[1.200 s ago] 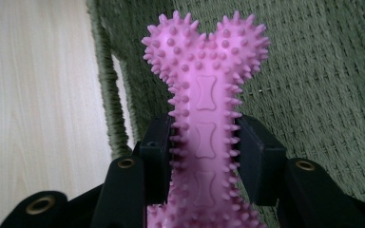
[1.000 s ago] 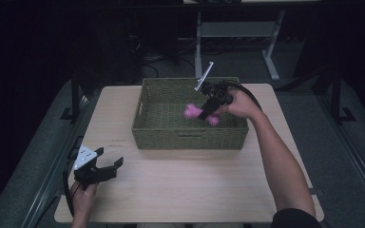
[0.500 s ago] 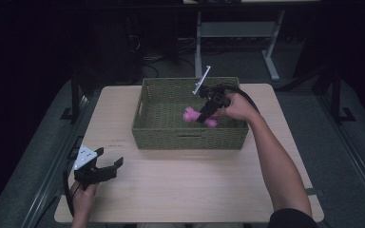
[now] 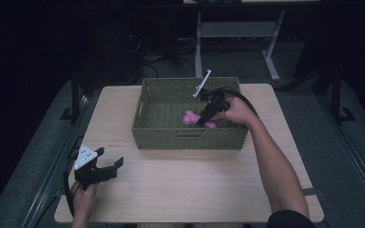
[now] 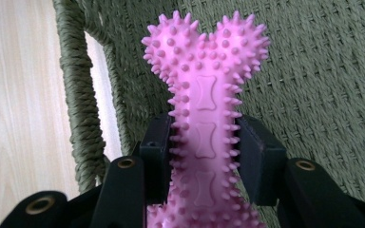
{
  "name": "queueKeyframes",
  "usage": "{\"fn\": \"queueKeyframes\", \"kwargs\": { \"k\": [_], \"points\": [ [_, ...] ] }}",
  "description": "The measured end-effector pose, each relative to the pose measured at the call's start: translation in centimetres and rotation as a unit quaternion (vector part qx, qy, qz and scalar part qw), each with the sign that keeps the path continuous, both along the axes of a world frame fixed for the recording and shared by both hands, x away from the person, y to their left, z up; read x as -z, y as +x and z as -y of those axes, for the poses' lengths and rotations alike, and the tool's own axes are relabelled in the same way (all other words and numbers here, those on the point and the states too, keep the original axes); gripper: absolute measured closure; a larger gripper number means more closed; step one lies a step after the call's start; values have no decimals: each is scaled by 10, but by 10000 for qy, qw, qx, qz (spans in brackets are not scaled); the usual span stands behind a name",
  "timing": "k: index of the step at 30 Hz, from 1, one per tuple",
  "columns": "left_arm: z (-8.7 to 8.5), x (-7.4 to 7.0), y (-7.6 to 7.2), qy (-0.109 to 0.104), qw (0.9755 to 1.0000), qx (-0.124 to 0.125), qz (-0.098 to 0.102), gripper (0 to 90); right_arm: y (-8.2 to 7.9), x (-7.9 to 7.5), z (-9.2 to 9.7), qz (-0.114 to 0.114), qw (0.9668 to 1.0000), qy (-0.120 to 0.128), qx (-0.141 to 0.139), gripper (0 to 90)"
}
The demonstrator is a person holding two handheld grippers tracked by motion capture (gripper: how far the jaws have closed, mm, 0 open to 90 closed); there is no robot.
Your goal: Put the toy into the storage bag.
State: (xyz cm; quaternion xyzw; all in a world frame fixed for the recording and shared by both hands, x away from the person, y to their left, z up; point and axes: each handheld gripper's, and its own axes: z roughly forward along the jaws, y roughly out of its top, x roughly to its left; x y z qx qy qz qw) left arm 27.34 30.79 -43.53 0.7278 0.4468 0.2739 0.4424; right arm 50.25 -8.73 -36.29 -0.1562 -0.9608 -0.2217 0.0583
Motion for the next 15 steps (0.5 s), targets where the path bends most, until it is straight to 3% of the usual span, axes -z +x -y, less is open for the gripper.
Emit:
{"fn": "queueKeyframes", "kwargs": {
  "k": [15],
  "points": [
    [0,0,0,8,10000,2,1,138,-1,15,2,-163,9998,-55,22,580]
  ]
}}
